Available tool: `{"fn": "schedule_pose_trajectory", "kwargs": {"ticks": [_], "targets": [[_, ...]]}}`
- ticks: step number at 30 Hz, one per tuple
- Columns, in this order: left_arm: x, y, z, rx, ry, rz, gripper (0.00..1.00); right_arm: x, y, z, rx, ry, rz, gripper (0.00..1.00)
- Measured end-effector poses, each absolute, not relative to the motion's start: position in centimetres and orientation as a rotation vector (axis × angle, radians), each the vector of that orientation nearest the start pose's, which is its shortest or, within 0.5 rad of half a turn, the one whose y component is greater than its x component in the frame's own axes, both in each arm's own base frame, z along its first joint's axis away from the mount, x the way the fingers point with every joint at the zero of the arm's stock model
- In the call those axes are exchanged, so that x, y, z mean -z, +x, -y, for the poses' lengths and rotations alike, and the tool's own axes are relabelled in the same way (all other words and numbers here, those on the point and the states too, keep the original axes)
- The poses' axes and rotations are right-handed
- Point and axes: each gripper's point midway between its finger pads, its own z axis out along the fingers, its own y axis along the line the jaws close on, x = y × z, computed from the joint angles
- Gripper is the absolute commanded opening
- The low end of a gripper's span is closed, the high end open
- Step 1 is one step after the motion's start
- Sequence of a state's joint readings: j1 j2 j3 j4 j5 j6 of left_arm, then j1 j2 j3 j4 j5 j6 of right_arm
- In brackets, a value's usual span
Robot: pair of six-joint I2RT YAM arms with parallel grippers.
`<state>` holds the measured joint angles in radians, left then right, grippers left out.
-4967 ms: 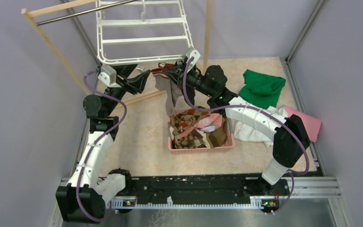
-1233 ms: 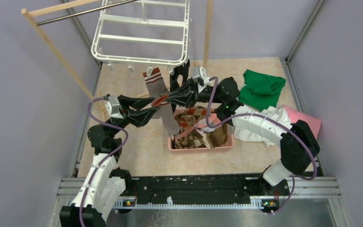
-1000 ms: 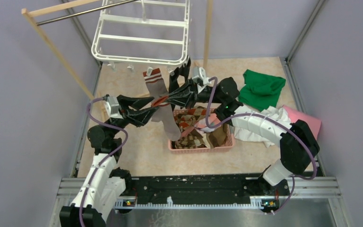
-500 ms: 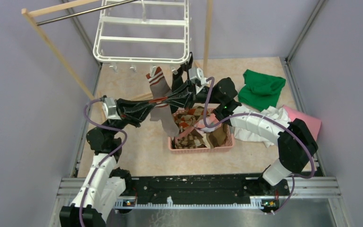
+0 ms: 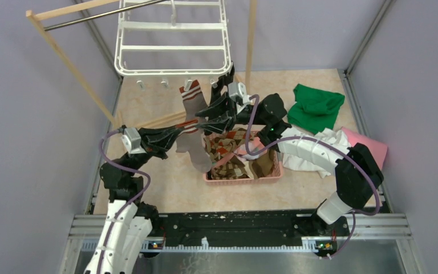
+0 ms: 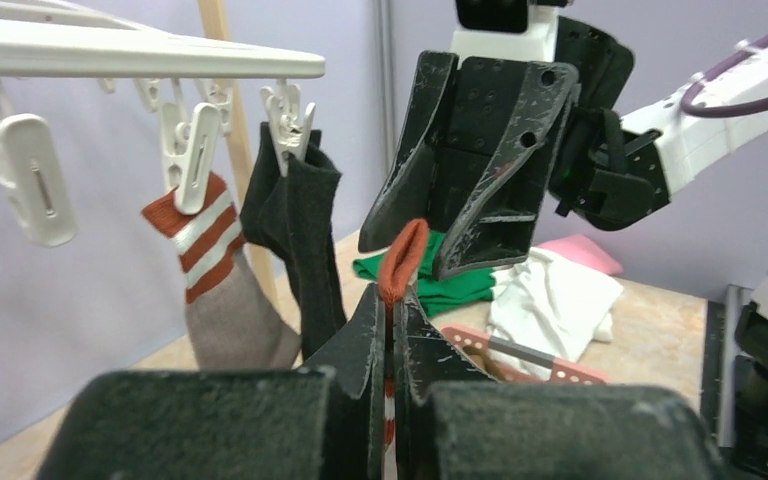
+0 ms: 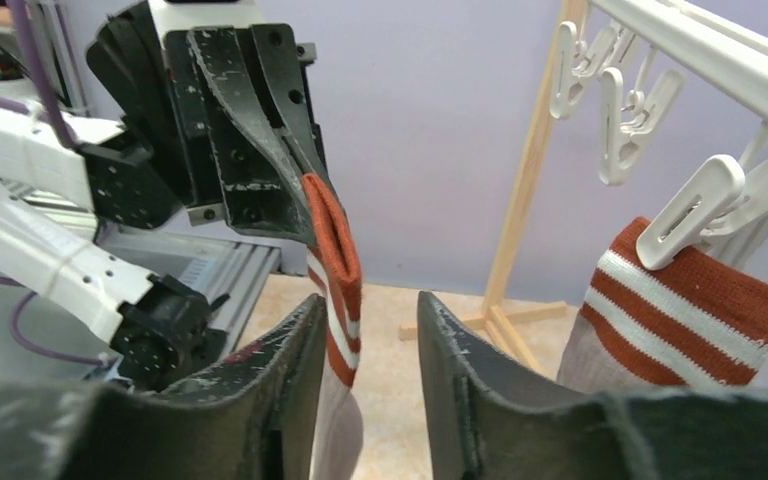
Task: Clip the socks to the hanger
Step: Adjust the sock.
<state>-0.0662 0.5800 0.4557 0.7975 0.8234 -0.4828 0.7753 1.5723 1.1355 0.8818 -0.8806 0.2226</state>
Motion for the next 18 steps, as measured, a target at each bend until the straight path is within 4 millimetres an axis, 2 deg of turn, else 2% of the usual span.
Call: {"fn": "schedule_pose_trajectory", "kwargs": {"ticks": [4,7,10,14,18], "targets": [[-36.5,20.9,14.7,0.747,0.578,-1.067,0.00,-37.5,22.4,-41.2,-1.286,-1.133,-0.818,0.47],[-35.8,21.5,14.0,0.684,0.566,-1.124,0.00,-38.7,22.6,-41.2,-1.243,-1.135,-0.759,0.54],[-35.2,22.2,13.2,0.616,0.543,-1.174,0.00,-40.9,22.9,-41.6,-1.188,-1.129,-0.692,0.57],[-34.7,22.7,12.0,0.524,0.514,-1.215,0.00,-43.2,23.1,-43.1,-1.122,-1.111,-0.634,0.58],[-33.8,23.2,11.0,0.464,0.480,-1.257,0.00,-43.8,22.8,-45.2,-1.099,-1.076,-0.641,0.54]]}}
